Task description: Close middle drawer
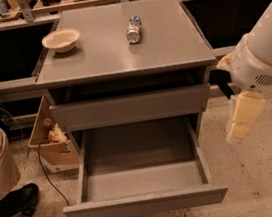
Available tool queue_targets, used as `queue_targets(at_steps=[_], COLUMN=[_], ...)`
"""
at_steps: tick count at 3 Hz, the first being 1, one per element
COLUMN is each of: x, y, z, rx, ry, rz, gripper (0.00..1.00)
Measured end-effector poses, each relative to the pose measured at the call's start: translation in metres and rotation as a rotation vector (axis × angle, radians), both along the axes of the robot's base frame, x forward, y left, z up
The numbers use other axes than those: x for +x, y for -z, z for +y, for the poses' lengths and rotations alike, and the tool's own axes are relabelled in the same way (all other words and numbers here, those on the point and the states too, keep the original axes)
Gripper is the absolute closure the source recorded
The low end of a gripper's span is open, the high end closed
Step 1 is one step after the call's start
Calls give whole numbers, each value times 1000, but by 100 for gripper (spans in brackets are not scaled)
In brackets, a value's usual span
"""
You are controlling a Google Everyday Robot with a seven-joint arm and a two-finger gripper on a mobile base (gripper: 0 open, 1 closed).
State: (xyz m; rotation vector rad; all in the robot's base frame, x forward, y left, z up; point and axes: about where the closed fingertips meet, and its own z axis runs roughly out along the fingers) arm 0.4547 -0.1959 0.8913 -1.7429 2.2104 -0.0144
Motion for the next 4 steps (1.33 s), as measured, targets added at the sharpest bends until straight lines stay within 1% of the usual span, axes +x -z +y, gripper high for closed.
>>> queue_targets(at_steps=[1,2,3,4], x=[6,7,5,5], y=[48,98,145,145], z=[8,19,31,31], rx=[39,82,114,114], ry=[-26,-66,-101,-101], rz=[17,43,82,82], gripper=[0,0,0,0])
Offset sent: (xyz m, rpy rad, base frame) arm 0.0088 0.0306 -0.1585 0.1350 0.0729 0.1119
